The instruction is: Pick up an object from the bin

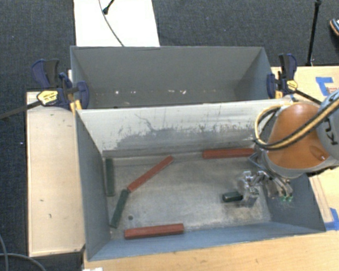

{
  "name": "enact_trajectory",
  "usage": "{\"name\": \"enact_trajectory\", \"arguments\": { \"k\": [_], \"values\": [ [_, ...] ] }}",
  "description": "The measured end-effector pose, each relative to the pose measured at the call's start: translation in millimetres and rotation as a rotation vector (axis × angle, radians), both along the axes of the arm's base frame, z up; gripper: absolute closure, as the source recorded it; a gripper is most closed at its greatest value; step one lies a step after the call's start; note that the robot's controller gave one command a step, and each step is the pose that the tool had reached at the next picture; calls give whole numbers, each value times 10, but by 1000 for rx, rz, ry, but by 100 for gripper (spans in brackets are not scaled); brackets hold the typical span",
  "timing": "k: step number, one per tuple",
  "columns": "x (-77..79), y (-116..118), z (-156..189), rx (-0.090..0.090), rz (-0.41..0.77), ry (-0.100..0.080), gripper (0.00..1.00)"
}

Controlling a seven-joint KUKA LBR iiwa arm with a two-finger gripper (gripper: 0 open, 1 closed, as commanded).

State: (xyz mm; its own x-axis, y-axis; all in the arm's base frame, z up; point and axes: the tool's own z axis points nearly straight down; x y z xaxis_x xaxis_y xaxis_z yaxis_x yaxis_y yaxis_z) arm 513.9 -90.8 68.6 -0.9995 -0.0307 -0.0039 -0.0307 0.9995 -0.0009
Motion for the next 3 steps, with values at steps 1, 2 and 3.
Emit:
{"name": "enact_trajectory", "arguments": {
  "k": [1,2,3],
  "values": [
    [17,-3,492,-1,0,-4,100],
    [26,-4,567,0,0,-2,100],
    [48,-7,1177,-1,-3,-4,100]
  ]
}}
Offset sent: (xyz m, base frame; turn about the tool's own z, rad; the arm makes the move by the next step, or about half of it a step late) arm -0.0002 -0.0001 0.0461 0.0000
